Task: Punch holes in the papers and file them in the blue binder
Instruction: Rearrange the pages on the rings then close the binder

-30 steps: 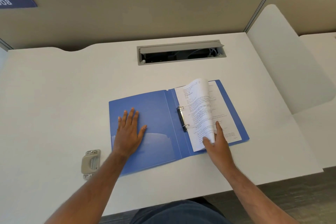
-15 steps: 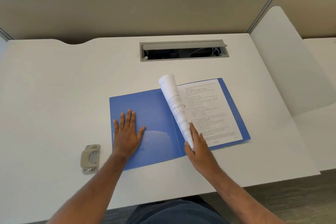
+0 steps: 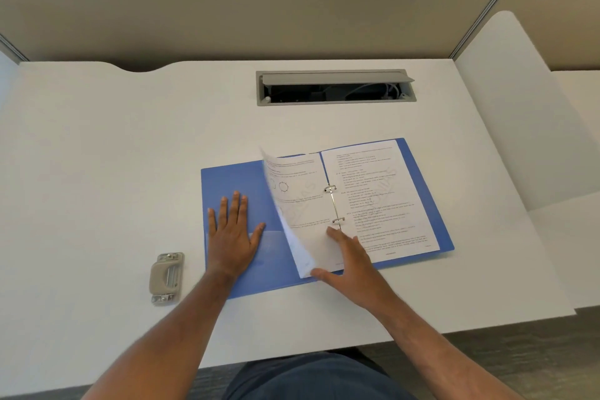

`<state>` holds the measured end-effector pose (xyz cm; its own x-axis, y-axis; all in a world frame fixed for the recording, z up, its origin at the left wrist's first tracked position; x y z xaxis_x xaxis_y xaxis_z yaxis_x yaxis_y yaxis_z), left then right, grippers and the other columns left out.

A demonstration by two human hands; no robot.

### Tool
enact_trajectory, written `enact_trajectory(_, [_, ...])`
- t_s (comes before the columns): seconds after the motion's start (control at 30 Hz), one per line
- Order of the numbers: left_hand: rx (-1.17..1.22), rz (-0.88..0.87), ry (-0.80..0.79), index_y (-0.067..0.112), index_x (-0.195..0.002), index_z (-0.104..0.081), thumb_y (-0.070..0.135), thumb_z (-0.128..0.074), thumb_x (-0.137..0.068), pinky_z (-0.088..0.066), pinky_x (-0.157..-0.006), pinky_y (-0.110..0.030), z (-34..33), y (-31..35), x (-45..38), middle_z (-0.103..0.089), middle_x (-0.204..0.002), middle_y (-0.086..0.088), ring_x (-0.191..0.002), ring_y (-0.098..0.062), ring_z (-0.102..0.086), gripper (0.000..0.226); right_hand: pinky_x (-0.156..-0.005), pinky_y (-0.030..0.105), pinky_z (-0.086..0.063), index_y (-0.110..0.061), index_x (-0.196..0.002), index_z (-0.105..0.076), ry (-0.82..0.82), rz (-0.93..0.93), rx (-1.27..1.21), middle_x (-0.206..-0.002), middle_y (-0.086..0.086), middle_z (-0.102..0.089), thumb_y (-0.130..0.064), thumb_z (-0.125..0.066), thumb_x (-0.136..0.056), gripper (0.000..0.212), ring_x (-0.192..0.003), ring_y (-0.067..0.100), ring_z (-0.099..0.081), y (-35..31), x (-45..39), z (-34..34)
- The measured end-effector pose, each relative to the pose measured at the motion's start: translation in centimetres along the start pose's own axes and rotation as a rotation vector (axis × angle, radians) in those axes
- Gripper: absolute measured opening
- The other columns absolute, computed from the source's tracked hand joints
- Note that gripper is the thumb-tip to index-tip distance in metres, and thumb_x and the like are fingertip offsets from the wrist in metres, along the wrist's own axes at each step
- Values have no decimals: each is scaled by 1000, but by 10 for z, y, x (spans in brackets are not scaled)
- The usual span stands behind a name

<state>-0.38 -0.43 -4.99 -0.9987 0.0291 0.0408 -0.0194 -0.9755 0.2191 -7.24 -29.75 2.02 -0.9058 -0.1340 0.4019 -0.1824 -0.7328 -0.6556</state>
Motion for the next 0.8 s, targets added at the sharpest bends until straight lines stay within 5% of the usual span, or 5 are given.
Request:
enact_trajectory(0.13, [-22, -25, -31, 13, -168, -10, 50, -51, -101, -10, -128, -62, -2, 1, 2, -6, -177, -6, -163, -34, -5, 87, -120, 43, -44, -29, -155, -35, 196, 66, 19, -160, -6, -40, -76, -46, -95, 77, -145, 9, -37, 20, 6, 25])
enact_trajectory(0.27, [-52, -35, -44, 14, -169, -1, 61, -47, -100, -5, -129, -60, -2, 1, 2, 1, -177, -6, -163, -35, 3, 95, -117, 48, -47, -16, -158, -30, 377, -52, 246, -168, 9, -30, -61, -53, -96, 80, -151, 30, -37, 56, 5, 47])
enact_trajectory(0.43, [-25, -32, -37, 15, -169, -2, 60, -40, -101, -5, -130, -59, -1, 1, 1, -1, -177, -5, -163, -33, 1, 90, -126, 57, -29, -11, -167, -10, 395, -285, 370, -177, 15, 0, -63, -50, -97, 96, -162, 42, -16, 99, 3, 57])
enact_trajectory(0.63, [67, -26, 3, 22, -168, -18, 45, -22, -109, -18, -130, -52, 3, -10, -2, -14, -175, 5, -162, -26, -15, 64, -133, 52, -11, -12, -168, 9, 341, -376, 288, -178, 15, 3, -68, -33, -92, 103, -165, 37, -3, 109, -3, 50])
enact_trajectory(0.8, [134, -45, 52, 12, -165, -28, 42, -27, -109, -24, -129, -46, 1, -37, -3, -22, -174, 0, -162, -24, -15, 65, -132, 52, -9, -12, -168, 11, 329, -379, 313, -178, 18, 3, -67, -32, -94, 102, -164, 40, -3, 110, -6, 48])
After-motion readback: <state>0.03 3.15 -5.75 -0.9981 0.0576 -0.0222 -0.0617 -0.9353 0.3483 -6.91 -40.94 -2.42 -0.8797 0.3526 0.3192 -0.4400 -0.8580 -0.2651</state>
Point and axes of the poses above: each hand's wrist, its own x-axis away from the middle knuckle, its own z-axis out of the back of the hand, y = z × x, the point moved 3 cm from there along -x, towards the middle knuckle
